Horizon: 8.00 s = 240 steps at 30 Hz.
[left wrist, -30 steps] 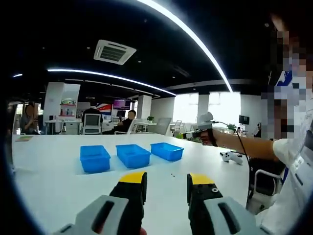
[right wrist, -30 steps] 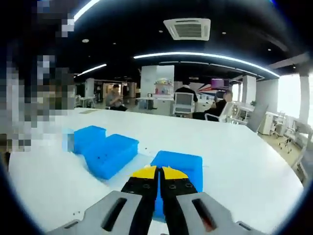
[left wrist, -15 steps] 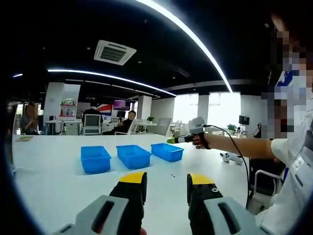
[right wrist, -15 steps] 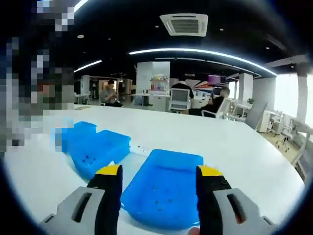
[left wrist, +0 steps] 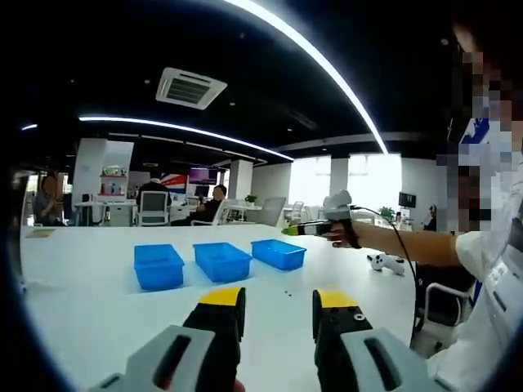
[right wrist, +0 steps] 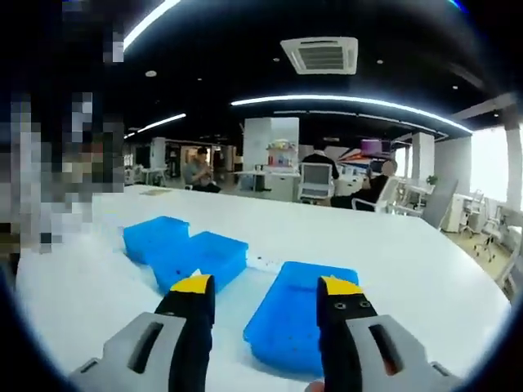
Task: Pick up the resistors one by one and place each resistor into its matching bin, sorting the parts by color and model until every resistor is separated into the correct bin for its type
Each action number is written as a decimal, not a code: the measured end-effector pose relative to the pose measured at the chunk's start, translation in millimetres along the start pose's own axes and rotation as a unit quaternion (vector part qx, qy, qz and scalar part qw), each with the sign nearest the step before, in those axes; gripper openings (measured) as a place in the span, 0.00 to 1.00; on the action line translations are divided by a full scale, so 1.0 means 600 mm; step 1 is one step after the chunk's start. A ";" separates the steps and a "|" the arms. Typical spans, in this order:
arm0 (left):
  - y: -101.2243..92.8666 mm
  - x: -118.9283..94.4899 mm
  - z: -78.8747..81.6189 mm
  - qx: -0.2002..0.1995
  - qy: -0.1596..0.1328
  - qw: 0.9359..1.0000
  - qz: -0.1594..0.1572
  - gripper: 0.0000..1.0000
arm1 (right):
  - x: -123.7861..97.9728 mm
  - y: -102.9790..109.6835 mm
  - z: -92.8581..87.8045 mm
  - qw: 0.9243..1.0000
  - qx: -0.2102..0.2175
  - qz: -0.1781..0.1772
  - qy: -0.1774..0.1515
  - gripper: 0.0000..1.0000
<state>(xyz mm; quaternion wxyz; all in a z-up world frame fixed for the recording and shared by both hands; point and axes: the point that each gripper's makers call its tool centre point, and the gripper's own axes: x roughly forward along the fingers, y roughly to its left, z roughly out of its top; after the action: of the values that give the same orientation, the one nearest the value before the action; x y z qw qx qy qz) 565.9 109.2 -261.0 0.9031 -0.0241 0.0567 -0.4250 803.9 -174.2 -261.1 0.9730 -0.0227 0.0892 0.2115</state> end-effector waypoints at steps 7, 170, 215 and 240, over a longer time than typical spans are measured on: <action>0.005 -0.001 0.001 -0.001 -0.001 1.000 0.001 0.35 | -0.104 0.088 0.027 0.997 -0.007 0.057 -0.043 0.49; -0.009 0.006 0.001 -0.002 0.005 1.000 0.000 0.34 | -0.265 0.094 -0.023 0.995 -0.007 0.092 -0.044 0.05; -0.023 0.013 0.002 -0.002 0.003 1.000 0.002 0.34 | -0.007 -0.072 0.011 1.000 -0.026 -0.003 0.012 0.56; -0.017 0.018 0.000 0.001 0.004 1.000 -0.001 0.34 | -0.104 0.202 -0.150 0.943 -0.069 0.127 0.298 0.27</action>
<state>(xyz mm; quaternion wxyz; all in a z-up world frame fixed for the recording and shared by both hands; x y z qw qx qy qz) 564.6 94.4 -260.7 0.9024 -0.0217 0.0603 -0.4261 682.9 -97.0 -338.5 0.8630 -0.1404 0.3628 0.3223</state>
